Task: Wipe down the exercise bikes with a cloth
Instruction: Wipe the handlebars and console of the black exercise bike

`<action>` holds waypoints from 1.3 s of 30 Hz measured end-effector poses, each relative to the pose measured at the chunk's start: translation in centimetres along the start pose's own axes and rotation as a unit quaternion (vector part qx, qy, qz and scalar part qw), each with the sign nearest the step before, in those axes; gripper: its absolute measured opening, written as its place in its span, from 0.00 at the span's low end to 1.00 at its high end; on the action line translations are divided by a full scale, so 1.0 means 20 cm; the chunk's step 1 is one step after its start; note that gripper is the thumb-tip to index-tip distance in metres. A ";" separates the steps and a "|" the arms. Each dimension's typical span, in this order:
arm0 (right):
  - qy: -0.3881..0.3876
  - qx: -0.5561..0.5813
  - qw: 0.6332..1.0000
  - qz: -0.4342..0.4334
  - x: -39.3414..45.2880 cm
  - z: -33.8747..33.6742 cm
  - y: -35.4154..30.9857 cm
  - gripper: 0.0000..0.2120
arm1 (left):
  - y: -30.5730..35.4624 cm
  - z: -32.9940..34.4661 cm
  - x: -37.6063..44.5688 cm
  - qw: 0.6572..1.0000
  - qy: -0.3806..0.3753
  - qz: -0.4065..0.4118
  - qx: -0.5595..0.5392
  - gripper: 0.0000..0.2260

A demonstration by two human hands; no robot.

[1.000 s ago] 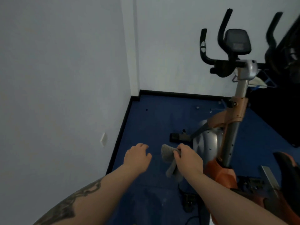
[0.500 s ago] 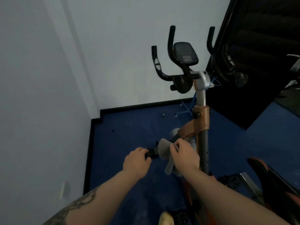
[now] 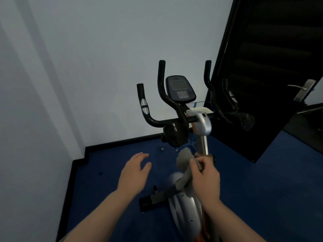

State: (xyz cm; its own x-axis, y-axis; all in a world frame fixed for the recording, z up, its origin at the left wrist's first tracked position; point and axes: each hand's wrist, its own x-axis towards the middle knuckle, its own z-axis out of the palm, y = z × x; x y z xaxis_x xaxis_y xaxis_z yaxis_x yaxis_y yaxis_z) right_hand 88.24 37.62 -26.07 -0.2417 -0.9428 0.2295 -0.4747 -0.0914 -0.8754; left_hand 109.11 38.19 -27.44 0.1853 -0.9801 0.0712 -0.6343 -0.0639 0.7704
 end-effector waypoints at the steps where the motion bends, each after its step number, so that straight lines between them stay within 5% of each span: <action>1: 0.010 0.016 1.000 0.005 0.04 0.01 -0.01 0.08 | 0.02 0.01 0.04 1.000 0.003 0.008 -0.010 0.17; 10: 0.111 0.100 0.986 -0.073 0.44 0.17 -0.30 0.06 | 0.18 0.00 0.48 0.984 0.018 0.046 -0.170 0.13; 14: 0.040 0.049 0.994 -0.087 0.56 0.33 -0.33 0.05 | 0.17 0.02 0.62 0.977 0.003 0.045 -0.208 0.11; 19: -0.040 -0.069 0.977 -0.196 0.55 0.43 -0.20 0.17 | 0.13 0.07 0.70 0.972 -0.020 0.029 -0.231 0.10; 23: -0.011 -0.187 0.934 -0.302 0.61 0.42 -0.12 0.14 | 0.14 0.10 0.72 0.964 -0.012 0.032 -0.263 0.10; 30: -0.061 -0.319 0.903 -0.282 0.64 0.50 -0.07 0.23 | 0.19 0.21 0.70 0.939 0.025 0.043 -0.341 0.14; 39: -0.046 -0.287 0.915 -0.278 0.54 0.55 0.00 0.28 | 0.19 0.26 0.65 0.920 -0.004 0.036 -0.389 0.15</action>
State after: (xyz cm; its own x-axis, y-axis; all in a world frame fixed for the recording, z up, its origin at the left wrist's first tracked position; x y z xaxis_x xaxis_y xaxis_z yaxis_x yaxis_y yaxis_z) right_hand 94.90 23.88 -28.20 0.2320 -0.8272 0.5117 -0.8761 -0.4062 -0.2595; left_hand 105.18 24.31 -26.85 0.1557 -0.9782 0.1374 0.0860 0.1519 0.9846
